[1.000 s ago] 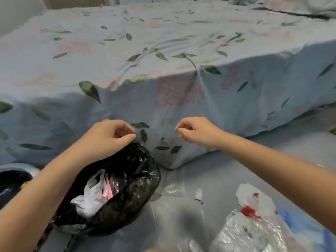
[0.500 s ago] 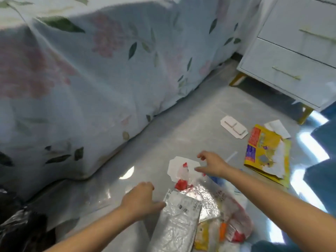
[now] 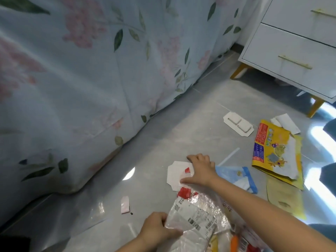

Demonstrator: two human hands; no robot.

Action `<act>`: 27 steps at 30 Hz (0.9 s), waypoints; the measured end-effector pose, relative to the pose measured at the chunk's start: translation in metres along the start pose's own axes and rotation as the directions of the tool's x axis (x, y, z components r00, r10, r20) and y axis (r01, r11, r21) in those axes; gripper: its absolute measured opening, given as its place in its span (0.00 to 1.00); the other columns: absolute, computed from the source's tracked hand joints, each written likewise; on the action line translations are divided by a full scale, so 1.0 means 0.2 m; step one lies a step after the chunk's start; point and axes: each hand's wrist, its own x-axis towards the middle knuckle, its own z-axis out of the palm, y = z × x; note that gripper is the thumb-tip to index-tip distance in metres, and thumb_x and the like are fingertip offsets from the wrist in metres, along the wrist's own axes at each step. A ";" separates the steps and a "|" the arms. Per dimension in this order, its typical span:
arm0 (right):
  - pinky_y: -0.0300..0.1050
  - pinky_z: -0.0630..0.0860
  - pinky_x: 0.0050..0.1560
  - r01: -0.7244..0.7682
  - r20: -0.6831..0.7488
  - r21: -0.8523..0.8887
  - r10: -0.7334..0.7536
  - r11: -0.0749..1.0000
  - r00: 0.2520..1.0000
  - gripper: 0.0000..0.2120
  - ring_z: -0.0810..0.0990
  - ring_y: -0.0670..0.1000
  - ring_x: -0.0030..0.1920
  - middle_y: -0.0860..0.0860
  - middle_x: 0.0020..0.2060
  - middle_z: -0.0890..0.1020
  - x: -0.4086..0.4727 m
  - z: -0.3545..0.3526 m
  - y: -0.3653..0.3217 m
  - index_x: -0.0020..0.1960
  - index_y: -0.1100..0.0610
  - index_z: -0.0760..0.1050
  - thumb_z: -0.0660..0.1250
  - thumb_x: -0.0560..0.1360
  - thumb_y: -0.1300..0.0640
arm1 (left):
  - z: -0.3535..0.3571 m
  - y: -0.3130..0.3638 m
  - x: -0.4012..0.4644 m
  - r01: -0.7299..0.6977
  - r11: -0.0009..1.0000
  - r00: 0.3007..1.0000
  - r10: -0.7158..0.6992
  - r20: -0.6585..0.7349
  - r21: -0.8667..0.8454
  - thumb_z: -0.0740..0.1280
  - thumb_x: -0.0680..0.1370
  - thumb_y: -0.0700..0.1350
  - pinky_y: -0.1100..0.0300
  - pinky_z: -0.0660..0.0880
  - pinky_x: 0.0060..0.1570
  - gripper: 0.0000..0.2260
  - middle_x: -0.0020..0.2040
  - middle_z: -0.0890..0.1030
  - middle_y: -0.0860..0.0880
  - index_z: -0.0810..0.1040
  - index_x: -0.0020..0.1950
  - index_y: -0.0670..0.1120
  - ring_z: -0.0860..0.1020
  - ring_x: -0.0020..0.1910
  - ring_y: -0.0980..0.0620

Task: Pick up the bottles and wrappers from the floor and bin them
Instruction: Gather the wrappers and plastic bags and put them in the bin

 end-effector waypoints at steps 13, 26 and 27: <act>0.32 0.68 0.36 0.063 0.089 0.346 -0.100 0.936 0.991 0.12 0.75 0.42 0.37 0.45 0.37 0.79 0.00 -0.07 0.00 0.37 0.48 0.75 0.77 0.64 0.47 | -0.37 0.06 -0.12 -0.122 0.898 0.989 0.075 -0.125 -0.423 0.70 0.75 0.41 0.65 0.77 0.32 0.06 0.39 0.87 0.50 0.82 0.51 0.42 0.84 0.36 0.55; 0.32 0.68 0.23 0.191 -0.213 0.872 -0.001 0.450 0.977 0.08 0.76 0.50 0.32 0.54 0.37 0.79 -0.20 -0.82 -0.54 0.44 0.58 0.77 0.72 0.72 0.55 | -0.98 0.24 -1.14 -0.511 0.801 0.757 0.248 -0.604 -0.312 0.73 0.71 0.44 0.53 0.80 0.46 0.09 0.46 0.87 0.50 0.83 0.51 0.46 0.85 0.45 0.50; 0.33 0.67 0.21 0.222 -0.238 0.873 -0.019 0.434 0.971 0.07 0.76 0.50 0.32 0.54 0.38 0.79 -0.23 -0.90 -0.61 0.44 0.55 0.76 0.72 0.72 0.53 | -1.03 0.21 -1.25 -0.533 0.788 0.727 0.239 -0.644 -0.309 0.74 0.70 0.46 0.52 0.80 0.47 0.11 0.46 0.87 0.50 0.83 0.51 0.47 0.85 0.45 0.49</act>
